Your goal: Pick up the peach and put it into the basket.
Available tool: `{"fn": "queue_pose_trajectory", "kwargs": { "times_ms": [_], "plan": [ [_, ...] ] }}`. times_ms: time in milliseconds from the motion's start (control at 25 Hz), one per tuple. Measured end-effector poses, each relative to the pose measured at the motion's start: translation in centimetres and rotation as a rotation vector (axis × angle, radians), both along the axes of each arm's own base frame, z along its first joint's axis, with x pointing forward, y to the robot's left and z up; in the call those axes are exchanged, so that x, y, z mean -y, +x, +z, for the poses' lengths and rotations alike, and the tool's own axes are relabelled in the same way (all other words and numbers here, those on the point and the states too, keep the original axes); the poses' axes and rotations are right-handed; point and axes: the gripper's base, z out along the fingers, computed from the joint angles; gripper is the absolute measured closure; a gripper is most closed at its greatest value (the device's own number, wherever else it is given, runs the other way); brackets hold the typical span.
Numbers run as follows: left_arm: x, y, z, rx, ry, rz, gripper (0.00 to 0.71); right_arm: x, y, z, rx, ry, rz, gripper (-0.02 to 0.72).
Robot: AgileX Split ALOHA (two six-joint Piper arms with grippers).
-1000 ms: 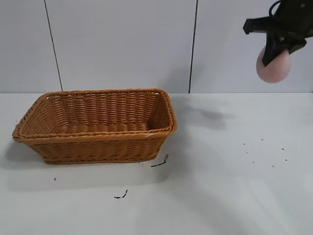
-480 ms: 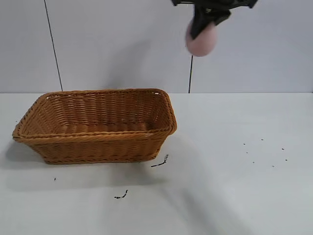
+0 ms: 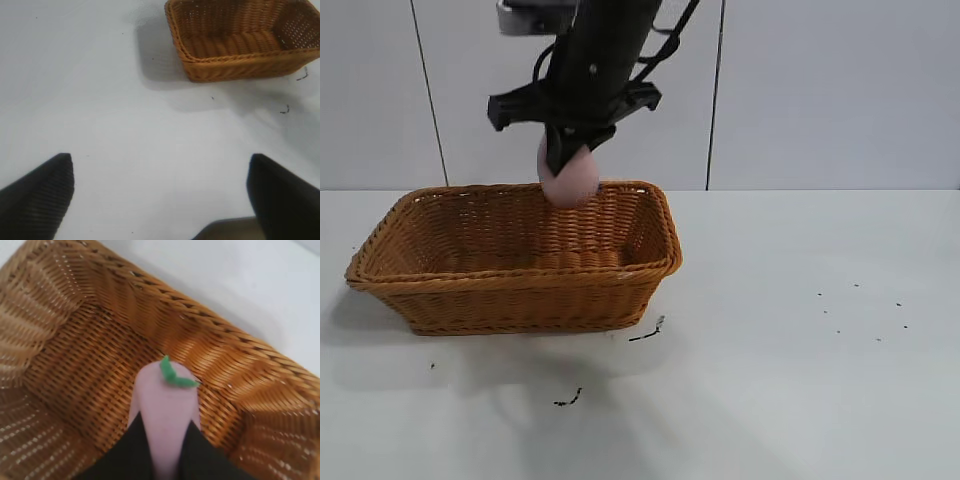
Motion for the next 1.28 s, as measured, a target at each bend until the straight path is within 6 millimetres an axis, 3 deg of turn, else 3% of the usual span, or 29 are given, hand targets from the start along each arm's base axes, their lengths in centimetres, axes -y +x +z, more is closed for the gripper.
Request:
{"fn": "queue_pose_trajectory", "kwargs": {
  "times_ms": [80,200,280,400,640,720,800,920,1040,1280],
  "plan": [
    [0.0,0.0,0.0,0.0,0.0,0.0,0.018,0.0,0.0,0.0,0.008,-0.007,0.023,0.498],
    [0.0,0.0,0.0,0.0,0.0,0.0,0.018,0.0,-0.1,0.1,0.006,-0.012,0.03,0.167],
    [0.0,0.0,0.0,0.0,0.0,0.0,0.018,0.1,-0.2,0.7,0.009,-0.011,0.032,0.07],
    [0.0,0.0,0.0,0.0,0.0,0.0,0.018,0.3,-0.4,2.0,0.018,-0.005,0.033,0.024],
    [0.0,0.0,0.0,0.0,0.0,0.0,0.018,0.7,-0.6,5.8,0.069,0.018,0.03,0.015],
    [0.0,0.0,0.0,0.0,0.0,0.0,0.018,1.6,0.0,6.9,0.084,0.021,0.011,0.015],
    [0.0,0.0,0.0,0.0,0.0,0.0,0.018,3.2,1.0,7.8,0.103,0.026,-0.034,0.014],
    [0.0,0.0,0.0,0.0,0.0,0.0,0.018,7.2,3.3,8.4,0.11,0.025,-0.132,0.014],
    [0.0,0.0,0.0,0.0,0.0,0.0,0.018,12.7,5.6,8.3,0.105,0.012,-0.249,0.014],
    [0.0,0.0,0.0,0.0,0.0,0.0,0.018,23.6,7.9,8.1,0.062,-0.017,-0.464,0.014]
  ]
}}
